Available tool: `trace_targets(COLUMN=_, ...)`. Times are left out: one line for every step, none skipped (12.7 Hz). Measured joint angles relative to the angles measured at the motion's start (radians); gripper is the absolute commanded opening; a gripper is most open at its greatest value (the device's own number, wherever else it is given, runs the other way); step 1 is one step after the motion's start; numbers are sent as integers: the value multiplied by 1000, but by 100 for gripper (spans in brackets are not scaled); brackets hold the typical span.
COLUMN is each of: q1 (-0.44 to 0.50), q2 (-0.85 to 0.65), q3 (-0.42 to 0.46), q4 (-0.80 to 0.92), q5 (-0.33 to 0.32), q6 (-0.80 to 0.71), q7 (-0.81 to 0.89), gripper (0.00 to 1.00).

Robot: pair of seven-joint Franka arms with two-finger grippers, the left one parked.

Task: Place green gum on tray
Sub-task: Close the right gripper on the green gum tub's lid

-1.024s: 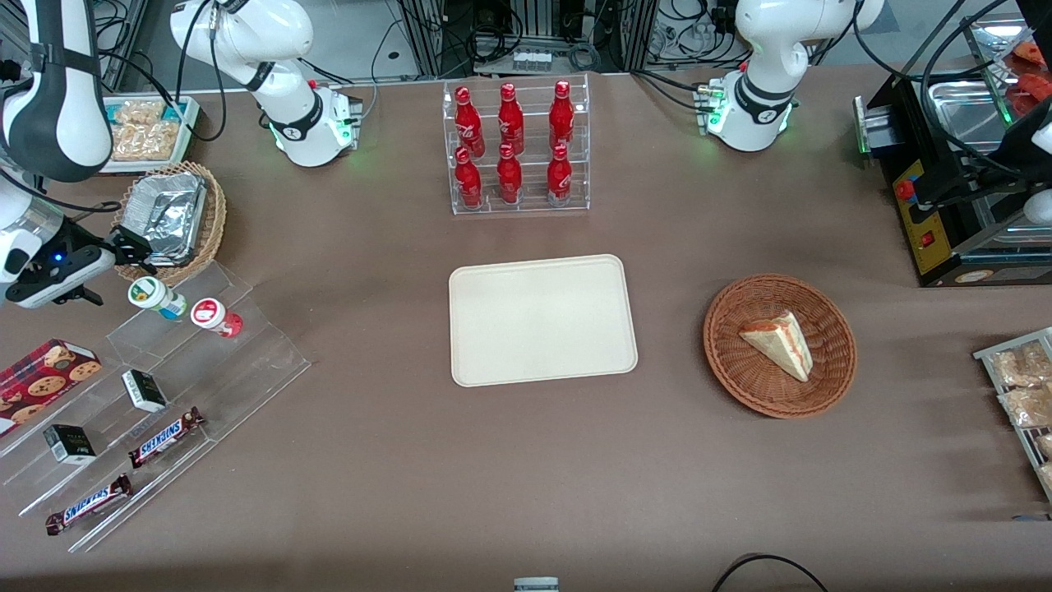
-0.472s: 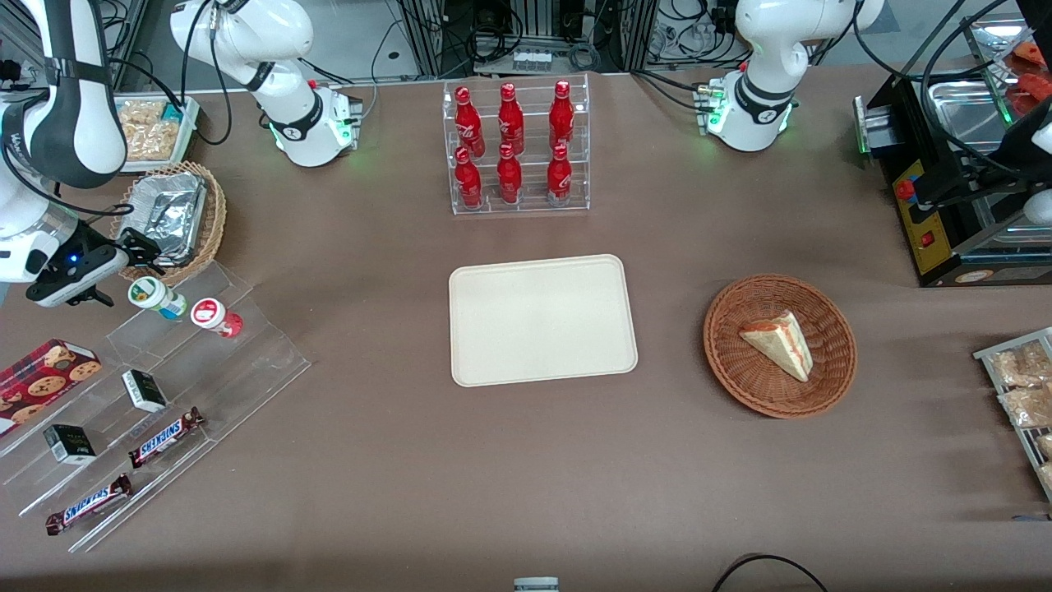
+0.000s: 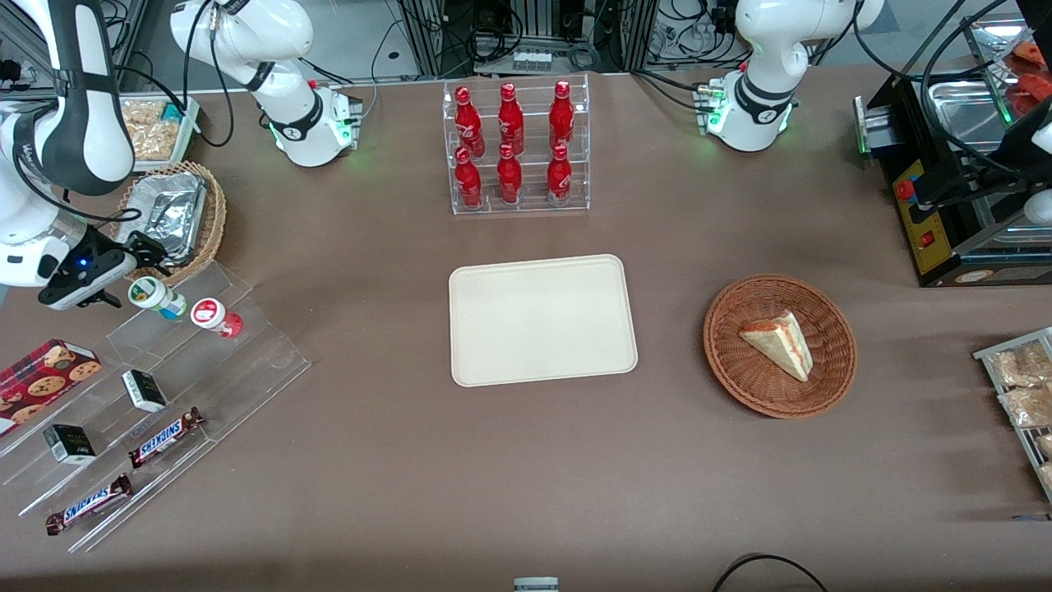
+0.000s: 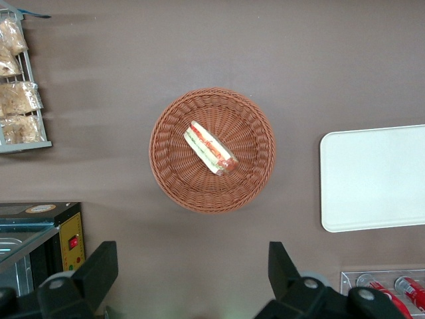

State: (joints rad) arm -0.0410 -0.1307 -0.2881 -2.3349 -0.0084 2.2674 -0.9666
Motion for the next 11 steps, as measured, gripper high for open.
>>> trace_targets(q1=0, q2=4, q3=0, q4=-1, q5=0, q6=2, q7=0, gripper=99)
trace_targets(q1=0, q2=6, q3=0, q4=-1, q5=0, q6=3, q7=0, gripper=99)
trace_targets(q1=0, q2=8, q3=0, q4=-1, q5=0, q6=3, q7=0, gripper=99)
trace_targets(q1=0, q2=10, q3=0, q4=-1, q5=0, q6=4, q7=0, gripper=99)
trace_targets(q1=0, q2=12, q3=0, q4=-1, q5=0, q6=5, q7=0, gripper=99)
trace_targets(q1=0, q2=14, q3=0, q4=-1, q5=0, q6=5, q7=0, gripper=99)
trace_targets(q1=0, q2=16, q3=-1, q4=-1, q5=0, q6=5, q7=0, gripper=99)
trace_targets(q1=0, q2=17, q3=-1, q4=-1, q5=0, q6=5, q7=0, gripper=99)
trace_targets(q1=0, q2=17, q3=-1, q4=-1, q5=0, q6=5, q7=0, gripper=99)
trace_targets(q1=0, q2=18, q3=-1, q4=-1, q5=0, q6=5, q7=0, gripper=96)
trace_targets(q1=0, q2=18, q3=-2, q4=-1, q5=0, q6=5, q7=0, gripper=72)
